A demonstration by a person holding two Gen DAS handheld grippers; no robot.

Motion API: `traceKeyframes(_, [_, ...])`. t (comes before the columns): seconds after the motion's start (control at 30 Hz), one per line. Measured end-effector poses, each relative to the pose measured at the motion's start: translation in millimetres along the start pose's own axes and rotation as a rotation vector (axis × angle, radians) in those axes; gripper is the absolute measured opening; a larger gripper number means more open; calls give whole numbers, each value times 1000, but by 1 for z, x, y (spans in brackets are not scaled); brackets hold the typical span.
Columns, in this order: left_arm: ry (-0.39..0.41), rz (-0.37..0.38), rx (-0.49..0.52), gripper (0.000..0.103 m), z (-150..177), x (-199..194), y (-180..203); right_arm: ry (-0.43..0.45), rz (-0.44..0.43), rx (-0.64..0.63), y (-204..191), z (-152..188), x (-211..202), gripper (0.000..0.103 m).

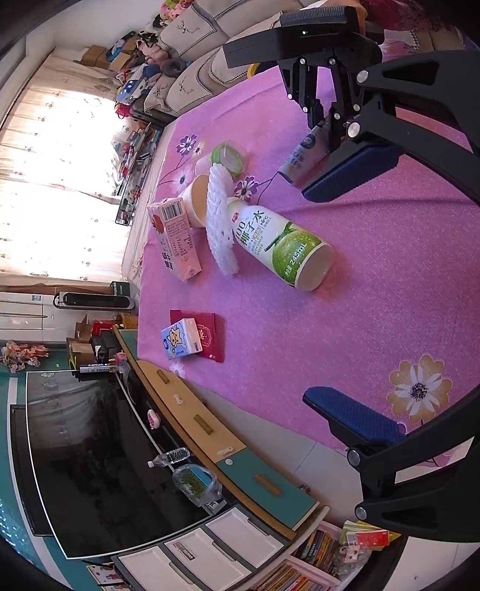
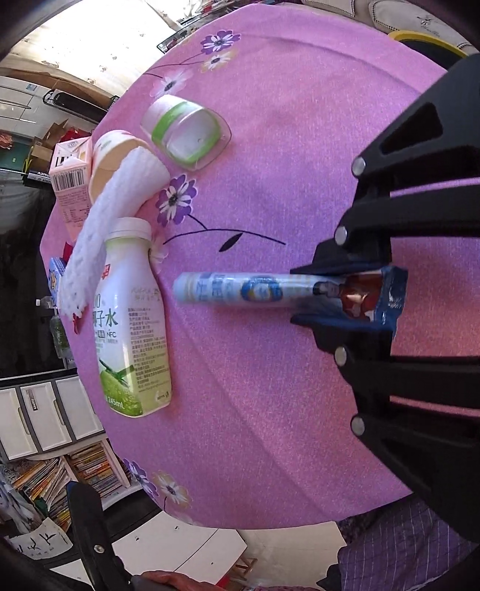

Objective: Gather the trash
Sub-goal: 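Grasp the white-and-blue tube with the right gripper, then drop the tube into the bin with the right gripper while the left gripper reaches for the coconut bottle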

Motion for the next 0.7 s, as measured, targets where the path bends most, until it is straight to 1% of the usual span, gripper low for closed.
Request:
traceKeyframes(0.1, [1,-6,8,98,-2,1,3,11,3,11,2,3,-3,16])
traceKeyframes(0.2, [4,17,18,98,-3,3,12,27,11,24,5,7,-9,16])
traceKeyframes(0.43, [33,67,70,98,-10,-2,40,68,31,83,26,20,-32,16])
traceKeyframes(0.6, [34,102,101,98,-15,2,62,81,67,144,50,29,-41,16])
traceKeyframes(0.7, [27,125,111,98,-15,8,72,87,102,196,74,40,-49,16])
Point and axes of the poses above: each gripper's, at about its wrist camera, not at the fingertips, and x roughly the way its jaws point, y to its right, z to its underside, the point moved 10 cm from there along x, roughly the way its jaws point, and after that the axes turned 3 degrees about z, right-handed, at the moved point
